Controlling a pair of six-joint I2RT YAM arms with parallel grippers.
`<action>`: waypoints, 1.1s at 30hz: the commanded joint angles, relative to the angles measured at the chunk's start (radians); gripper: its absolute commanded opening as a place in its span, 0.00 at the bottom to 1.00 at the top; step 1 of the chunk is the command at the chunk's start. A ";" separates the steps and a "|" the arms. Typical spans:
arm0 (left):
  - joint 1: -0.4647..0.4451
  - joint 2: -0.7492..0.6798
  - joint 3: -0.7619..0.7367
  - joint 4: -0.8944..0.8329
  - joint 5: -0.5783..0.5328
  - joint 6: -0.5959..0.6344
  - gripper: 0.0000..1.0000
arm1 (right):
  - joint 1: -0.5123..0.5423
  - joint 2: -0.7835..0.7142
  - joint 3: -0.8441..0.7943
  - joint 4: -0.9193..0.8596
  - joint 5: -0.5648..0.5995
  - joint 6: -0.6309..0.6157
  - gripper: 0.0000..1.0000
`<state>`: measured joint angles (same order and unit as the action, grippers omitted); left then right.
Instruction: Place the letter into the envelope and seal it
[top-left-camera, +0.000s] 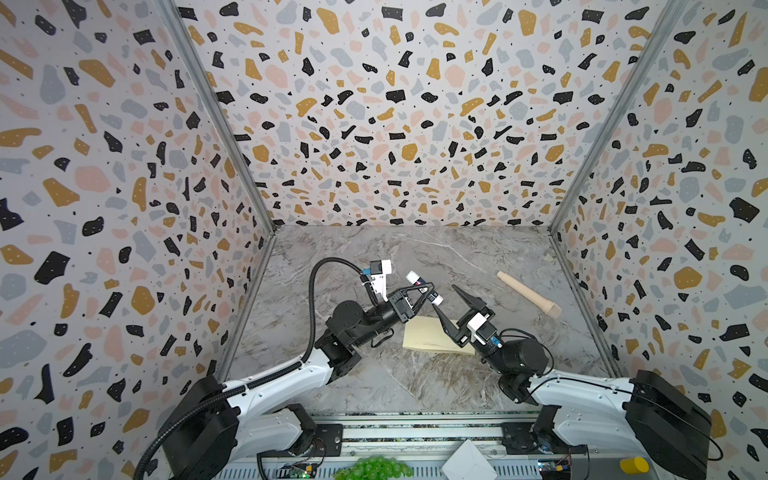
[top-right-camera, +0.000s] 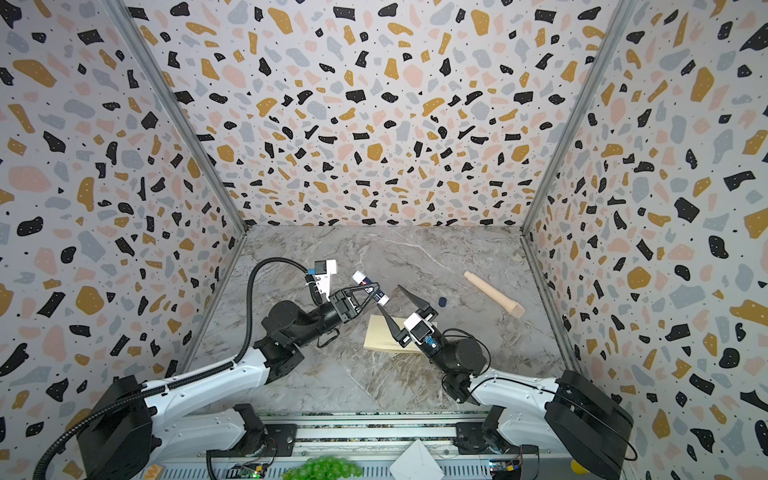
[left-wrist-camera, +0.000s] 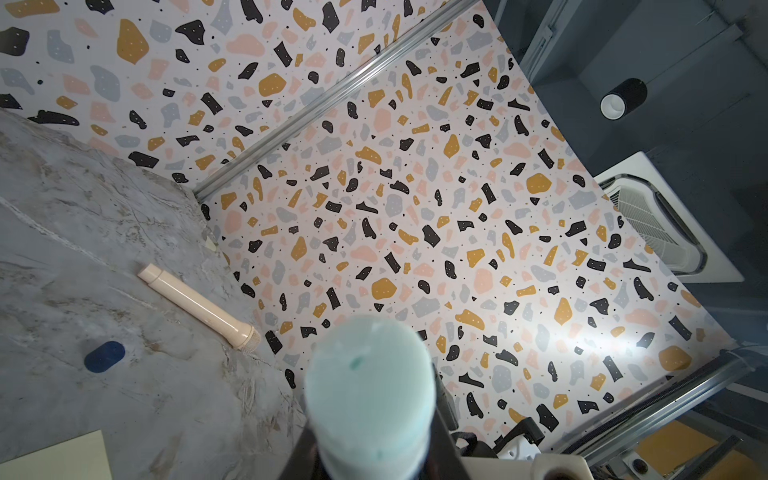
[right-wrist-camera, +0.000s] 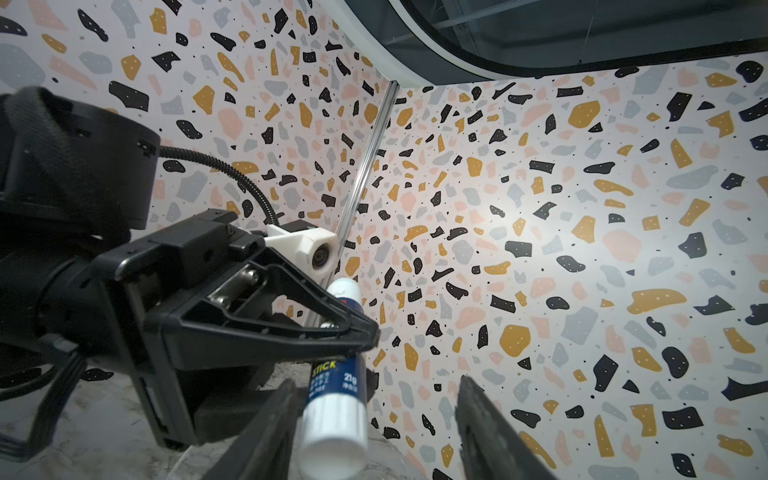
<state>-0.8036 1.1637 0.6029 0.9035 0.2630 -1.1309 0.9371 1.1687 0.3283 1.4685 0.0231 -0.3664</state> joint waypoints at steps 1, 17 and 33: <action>-0.004 0.004 0.044 0.076 0.018 -0.015 0.00 | 0.016 0.021 0.038 0.059 0.016 -0.046 0.61; -0.023 0.038 0.052 0.122 0.040 -0.027 0.00 | 0.033 0.099 0.078 0.104 0.061 -0.064 0.50; -0.030 0.058 0.064 0.130 0.075 -0.030 0.00 | 0.038 0.183 0.104 0.167 0.093 -0.100 0.37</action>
<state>-0.8204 1.2327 0.6357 0.9592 0.2951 -1.1637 0.9691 1.3411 0.3897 1.6093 0.0986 -0.4500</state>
